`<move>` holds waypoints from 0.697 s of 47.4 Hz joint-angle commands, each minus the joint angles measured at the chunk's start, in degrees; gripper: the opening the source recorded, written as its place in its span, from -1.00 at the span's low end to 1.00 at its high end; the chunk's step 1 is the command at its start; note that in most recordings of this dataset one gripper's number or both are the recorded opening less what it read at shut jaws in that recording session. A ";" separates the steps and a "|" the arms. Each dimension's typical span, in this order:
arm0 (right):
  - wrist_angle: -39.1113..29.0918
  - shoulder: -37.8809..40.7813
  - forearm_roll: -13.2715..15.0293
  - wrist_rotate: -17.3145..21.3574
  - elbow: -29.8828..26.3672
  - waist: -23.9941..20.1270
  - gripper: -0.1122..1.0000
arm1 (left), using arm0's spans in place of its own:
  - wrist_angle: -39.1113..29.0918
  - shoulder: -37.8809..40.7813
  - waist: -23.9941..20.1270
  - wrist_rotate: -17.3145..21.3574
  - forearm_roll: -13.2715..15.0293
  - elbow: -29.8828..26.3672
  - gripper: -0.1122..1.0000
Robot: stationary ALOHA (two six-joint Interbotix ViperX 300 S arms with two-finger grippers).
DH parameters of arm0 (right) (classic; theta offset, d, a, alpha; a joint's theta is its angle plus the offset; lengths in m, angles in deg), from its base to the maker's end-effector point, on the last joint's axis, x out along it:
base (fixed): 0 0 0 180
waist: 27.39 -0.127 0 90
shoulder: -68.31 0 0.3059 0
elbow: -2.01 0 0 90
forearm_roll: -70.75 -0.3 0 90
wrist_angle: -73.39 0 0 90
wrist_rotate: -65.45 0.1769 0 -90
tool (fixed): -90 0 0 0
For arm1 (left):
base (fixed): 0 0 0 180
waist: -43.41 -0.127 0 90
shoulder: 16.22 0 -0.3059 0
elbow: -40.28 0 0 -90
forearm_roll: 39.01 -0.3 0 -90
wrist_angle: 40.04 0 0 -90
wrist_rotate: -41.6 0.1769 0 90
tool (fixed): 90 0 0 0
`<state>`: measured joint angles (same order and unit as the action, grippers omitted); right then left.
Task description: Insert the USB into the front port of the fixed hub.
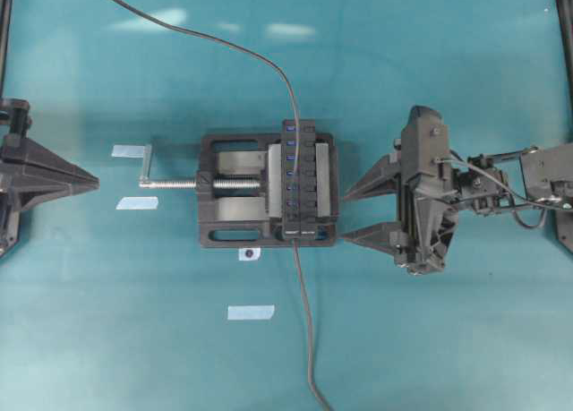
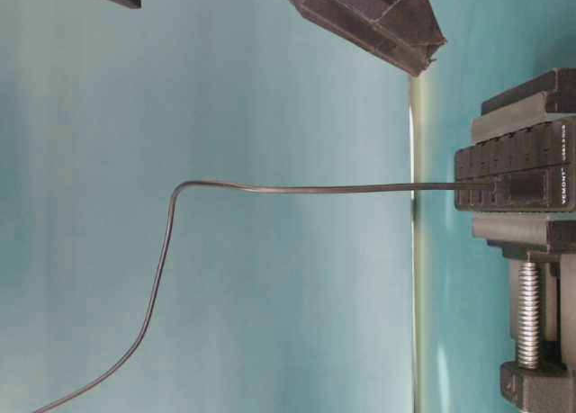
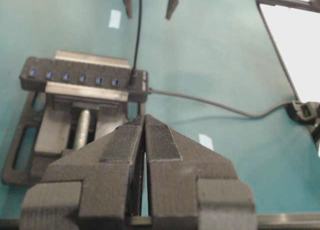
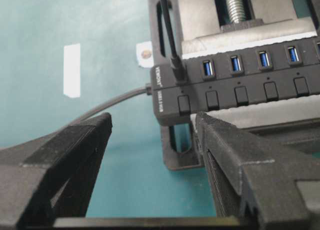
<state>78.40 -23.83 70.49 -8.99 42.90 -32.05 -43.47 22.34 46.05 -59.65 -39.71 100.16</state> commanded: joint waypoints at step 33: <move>1.93 -0.53 -0.09 0.35 0.70 -0.18 0.50 | 0.35 -0.79 -0.09 0.00 -0.18 0.09 -0.80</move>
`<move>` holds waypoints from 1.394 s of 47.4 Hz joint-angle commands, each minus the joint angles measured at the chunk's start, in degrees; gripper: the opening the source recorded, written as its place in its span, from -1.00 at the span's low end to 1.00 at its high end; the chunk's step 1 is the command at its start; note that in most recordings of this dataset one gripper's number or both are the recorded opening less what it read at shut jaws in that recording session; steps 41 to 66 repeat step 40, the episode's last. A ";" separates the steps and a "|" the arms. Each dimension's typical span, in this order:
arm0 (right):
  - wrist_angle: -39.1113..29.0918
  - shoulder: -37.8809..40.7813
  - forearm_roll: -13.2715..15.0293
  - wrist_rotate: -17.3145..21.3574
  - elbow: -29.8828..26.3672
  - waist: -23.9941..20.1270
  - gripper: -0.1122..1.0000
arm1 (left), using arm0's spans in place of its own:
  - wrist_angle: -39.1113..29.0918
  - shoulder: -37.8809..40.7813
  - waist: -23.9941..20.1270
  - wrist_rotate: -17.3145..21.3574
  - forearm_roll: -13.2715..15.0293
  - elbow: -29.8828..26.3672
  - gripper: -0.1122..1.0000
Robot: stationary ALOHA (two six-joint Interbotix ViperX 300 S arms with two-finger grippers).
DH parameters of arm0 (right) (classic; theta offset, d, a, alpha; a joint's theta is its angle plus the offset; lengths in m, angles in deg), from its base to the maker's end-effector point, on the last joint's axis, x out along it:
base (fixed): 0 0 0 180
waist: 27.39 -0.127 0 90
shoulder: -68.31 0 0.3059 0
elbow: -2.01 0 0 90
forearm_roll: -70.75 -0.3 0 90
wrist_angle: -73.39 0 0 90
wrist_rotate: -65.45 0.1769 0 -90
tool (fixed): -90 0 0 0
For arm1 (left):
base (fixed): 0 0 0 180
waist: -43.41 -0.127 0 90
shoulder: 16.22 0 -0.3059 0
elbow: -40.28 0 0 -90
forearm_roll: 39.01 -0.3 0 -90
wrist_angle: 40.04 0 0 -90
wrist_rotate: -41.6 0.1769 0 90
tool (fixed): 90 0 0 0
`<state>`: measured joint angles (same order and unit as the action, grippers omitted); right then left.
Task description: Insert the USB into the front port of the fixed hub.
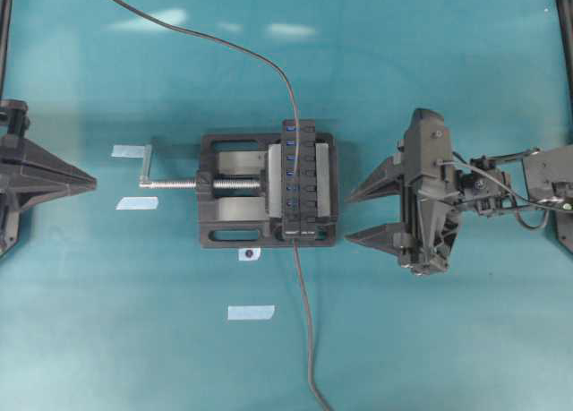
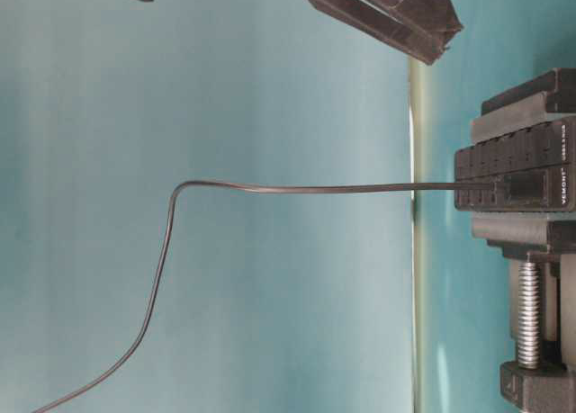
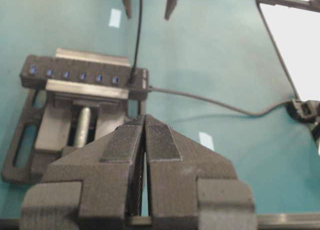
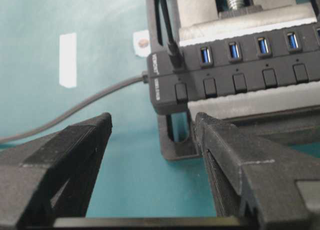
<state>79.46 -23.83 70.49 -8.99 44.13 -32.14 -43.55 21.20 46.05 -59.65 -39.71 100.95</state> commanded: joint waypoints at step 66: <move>1.93 -0.53 -0.09 0.35 0.00 0.00 0.50 | 0.79 0.35 -0.09 0.09 -0.09 -0.62 -0.80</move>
